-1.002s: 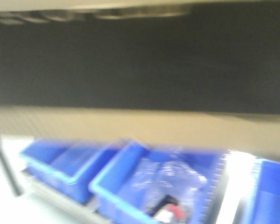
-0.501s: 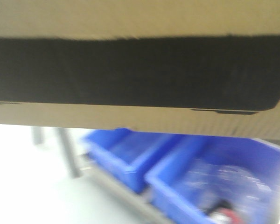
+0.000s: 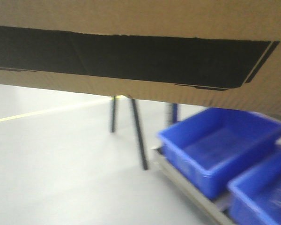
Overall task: Grab box from left shelf to table start
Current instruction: 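Hold the box with both grippers while the base turns away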
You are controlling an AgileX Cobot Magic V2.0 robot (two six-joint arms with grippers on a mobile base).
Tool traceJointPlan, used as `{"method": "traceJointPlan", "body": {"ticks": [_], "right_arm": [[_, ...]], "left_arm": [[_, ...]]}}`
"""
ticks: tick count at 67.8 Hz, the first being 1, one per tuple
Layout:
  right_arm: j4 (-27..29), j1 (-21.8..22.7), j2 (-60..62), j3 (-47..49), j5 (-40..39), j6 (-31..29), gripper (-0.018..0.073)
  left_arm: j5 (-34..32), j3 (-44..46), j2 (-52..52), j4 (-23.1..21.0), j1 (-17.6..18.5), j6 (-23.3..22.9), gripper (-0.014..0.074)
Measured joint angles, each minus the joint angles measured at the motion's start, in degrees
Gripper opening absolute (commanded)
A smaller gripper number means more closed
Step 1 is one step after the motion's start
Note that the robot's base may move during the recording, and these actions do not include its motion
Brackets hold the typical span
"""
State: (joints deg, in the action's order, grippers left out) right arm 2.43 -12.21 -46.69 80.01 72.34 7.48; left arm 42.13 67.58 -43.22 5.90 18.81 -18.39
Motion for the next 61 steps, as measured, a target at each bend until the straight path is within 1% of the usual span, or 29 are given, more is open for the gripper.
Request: {"method": "traceJointPlan", "body": {"ticks": [61], "right_arm": [[0.0, 0.0, 0.0, 0.0, 0.0, 0.0, 0.0057]], "left_arm": [[-0.07, -0.13, 0.17, 0.12, 0.0, 0.1, -0.0093]]}}
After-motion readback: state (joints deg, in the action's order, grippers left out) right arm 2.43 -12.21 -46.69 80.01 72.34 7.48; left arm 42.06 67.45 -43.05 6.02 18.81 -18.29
